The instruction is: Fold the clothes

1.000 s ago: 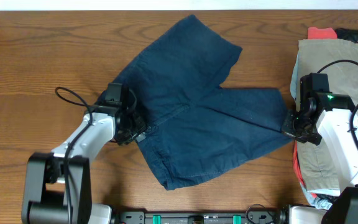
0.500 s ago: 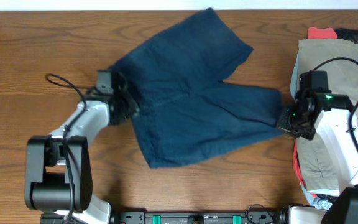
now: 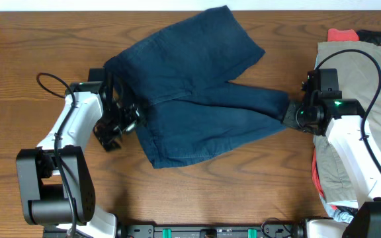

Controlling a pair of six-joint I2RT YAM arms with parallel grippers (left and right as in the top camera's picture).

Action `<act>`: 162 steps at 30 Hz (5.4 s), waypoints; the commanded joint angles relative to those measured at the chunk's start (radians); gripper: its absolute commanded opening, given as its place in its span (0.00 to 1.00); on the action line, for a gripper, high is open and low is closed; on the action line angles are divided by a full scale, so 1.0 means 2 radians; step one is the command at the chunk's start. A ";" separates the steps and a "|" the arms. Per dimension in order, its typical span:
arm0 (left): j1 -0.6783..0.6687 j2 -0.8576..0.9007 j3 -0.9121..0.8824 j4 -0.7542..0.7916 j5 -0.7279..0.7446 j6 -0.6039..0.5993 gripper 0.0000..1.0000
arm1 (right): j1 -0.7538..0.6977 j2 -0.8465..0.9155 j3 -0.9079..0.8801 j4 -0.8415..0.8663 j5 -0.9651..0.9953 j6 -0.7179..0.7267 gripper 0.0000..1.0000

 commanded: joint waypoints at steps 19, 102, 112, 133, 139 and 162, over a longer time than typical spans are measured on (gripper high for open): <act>-0.185 -0.115 -0.090 -0.016 -0.043 -0.368 1.00 | 0.003 0.021 0.003 0.006 0.003 0.004 0.05; -0.045 -0.239 -0.080 0.133 -0.249 -0.366 0.06 | 0.118 0.165 0.205 0.305 -0.038 -0.137 0.01; 0.006 -0.123 -0.080 0.271 -0.249 -0.363 0.53 | 0.162 0.293 0.205 0.514 -0.038 -0.137 0.99; 0.020 -0.081 -0.095 0.199 -0.239 -0.318 0.79 | 0.128 0.327 0.204 0.307 0.024 -0.160 0.69; 0.020 -0.045 -0.095 0.228 -0.211 -0.304 0.80 | 0.128 0.350 0.204 0.294 0.022 -0.160 0.55; 0.012 0.019 -0.095 0.294 -0.015 -0.047 0.84 | 0.073 0.352 0.204 -0.032 0.108 -0.088 0.15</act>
